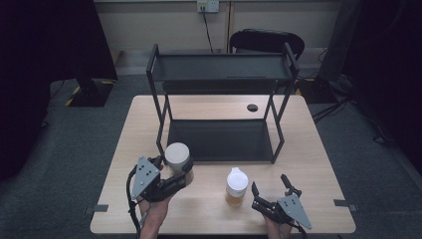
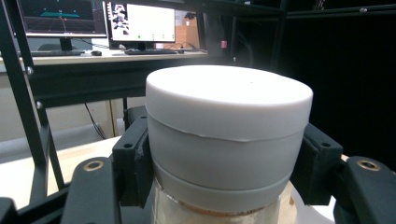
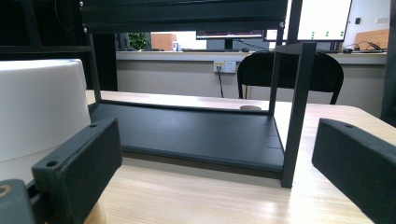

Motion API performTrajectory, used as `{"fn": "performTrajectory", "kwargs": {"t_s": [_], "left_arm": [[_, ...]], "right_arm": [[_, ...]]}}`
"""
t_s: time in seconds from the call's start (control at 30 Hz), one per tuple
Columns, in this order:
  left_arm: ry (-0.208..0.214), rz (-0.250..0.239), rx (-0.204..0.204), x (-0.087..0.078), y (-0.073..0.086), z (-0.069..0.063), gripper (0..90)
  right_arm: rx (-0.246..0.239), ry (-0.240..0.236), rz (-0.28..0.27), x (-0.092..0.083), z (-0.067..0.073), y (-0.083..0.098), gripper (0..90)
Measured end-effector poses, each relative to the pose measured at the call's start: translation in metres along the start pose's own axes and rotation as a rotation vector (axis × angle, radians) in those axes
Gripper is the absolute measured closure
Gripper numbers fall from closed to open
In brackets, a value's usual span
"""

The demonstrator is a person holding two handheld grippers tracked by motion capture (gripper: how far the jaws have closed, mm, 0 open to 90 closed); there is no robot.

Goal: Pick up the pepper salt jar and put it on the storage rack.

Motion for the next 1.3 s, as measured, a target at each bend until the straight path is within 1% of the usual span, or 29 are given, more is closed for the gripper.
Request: {"fn": "performTrajectory", "kwargs": {"t_s": [0.1,0.17,0.23,0.3,0.43,0.57,0.67,0.7,0.9,1.17,1.3], "left_arm": [[0.005,-0.015,0.004,0.001,-0.01,0.002,34.3],[-0.002,-0.014,0.018,0.002,-0.017,0.002,34.3],[-0.001,-0.018,0.03,0.004,-0.024,0.003,34.4],[0.004,-0.022,0.034,0.005,-0.03,0.006,34.3],[-0.003,-0.026,0.042,0.008,-0.04,0.008,34.3],[-0.006,-0.04,0.028,0.011,-0.049,0.012,34.4],[-0.016,-0.039,0.045,0.013,-0.057,0.013,34.4],[-0.015,-0.041,0.045,0.014,-0.059,0.014,34.4],[-0.02,-0.062,0.022,0.021,-0.075,0.021,34.4],[-0.037,-0.065,0.026,0.031,-0.104,0.024,34.4],[-0.046,-0.074,0.041,0.035,-0.118,0.024,34.4]], "right_arm": [[0.0,0.0,0.0,0.0,0.0,0.0,0.4],[0.0,0.0,0.0,0.0,0.0,0.0,0.4],[0.0,0.0,0.0,0.0,0.0,0.0,0.4],[0.0,0.001,0.0,0.0,0.0,0.0,0.4],[0.0,0.001,0.0,0.0,0.0,0.0,0.4],[0.0,0.001,0.0,0.0,0.0,0.0,0.4],[0.0,0.001,0.0,0.0,0.0,0.0,0.4],[0.0,0.001,0.0,0.0,0.0,0.0,0.4],[0.0,0.003,0.0,0.0,0.0,0.0,0.4],[0.0,0.003,0.0,0.0,0.0,0.0,0.4],[0.0,0.004,0.0,0.0,0.0,0.0,0.4]]}}
Point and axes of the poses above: each handheld gripper's, and its own axes: x roughly forward along the jaws, y roughly out of its underside, z roughly to its left, the point moved 6 cm from there along x, roughly forward along the jaws, and after that the axes turned 10 degrees about z, right-handed, at the moved point
